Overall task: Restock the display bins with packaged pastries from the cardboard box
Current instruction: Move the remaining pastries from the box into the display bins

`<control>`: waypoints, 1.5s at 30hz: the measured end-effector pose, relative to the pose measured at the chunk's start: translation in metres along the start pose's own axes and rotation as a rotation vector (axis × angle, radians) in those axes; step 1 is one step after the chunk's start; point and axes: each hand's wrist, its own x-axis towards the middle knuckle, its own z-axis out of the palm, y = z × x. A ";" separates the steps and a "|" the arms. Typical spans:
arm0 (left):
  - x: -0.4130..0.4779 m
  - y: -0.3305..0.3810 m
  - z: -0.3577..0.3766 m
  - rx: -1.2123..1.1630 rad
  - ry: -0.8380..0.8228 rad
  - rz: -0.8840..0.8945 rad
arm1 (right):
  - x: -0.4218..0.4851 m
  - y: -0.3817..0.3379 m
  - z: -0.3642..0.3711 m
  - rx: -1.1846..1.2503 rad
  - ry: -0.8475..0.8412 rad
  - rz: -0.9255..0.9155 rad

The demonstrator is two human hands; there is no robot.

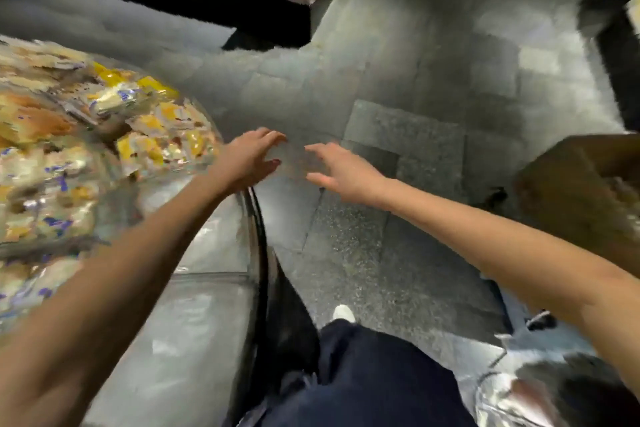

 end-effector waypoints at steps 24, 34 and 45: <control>0.276 0.589 0.216 -0.012 -0.306 0.880 | -0.430 0.411 -0.135 0.212 0.443 0.927; 0.347 0.694 0.279 0.039 -0.440 0.957 | -0.486 0.516 -0.147 0.290 0.480 1.095; 0.494 0.772 0.369 0.074 -0.642 0.965 | -0.475 0.666 -0.176 0.433 0.463 1.265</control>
